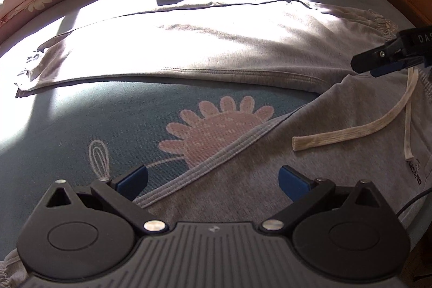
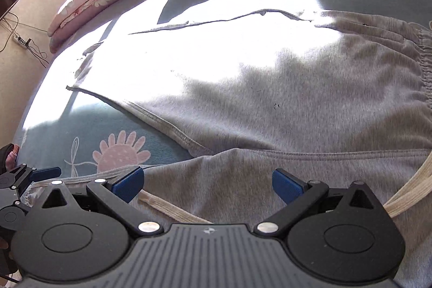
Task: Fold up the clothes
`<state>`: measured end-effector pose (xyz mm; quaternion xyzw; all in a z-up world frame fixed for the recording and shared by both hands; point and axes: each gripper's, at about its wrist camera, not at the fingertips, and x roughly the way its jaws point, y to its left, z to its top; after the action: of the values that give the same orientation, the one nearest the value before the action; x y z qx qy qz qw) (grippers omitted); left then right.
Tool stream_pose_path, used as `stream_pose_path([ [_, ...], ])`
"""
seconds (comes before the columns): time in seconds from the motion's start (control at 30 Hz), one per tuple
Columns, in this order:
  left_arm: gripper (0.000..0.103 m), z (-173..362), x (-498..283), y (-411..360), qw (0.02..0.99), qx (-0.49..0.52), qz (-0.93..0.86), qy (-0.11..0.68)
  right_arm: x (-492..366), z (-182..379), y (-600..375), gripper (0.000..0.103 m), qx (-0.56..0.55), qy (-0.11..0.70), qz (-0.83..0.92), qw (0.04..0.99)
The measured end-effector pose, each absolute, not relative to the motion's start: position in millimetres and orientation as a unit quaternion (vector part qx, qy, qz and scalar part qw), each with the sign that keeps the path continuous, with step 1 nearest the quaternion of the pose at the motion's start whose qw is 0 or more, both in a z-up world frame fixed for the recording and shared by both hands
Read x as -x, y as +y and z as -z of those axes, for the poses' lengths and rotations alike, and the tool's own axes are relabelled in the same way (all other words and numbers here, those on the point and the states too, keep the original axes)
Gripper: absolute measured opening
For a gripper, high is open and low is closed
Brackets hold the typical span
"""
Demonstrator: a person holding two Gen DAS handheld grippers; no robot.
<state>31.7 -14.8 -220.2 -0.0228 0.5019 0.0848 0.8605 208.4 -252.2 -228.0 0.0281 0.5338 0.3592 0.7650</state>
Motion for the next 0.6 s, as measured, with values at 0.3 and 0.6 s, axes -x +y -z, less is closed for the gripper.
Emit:
stream_pose_path([
  [0.3, 0.102, 225, -42, 26, 0.862, 0.056, -0.104, 0.493, -226, 259, -165, 0.102, -0.008, 0.568, -0.379, 0.731],
  [0.6, 0.102, 219, -52, 66, 0.868, 0.062, -0.115, 0.479, -233, 240, -107, 0.103, 0.017, 0.546, -0.421, 0.724],
])
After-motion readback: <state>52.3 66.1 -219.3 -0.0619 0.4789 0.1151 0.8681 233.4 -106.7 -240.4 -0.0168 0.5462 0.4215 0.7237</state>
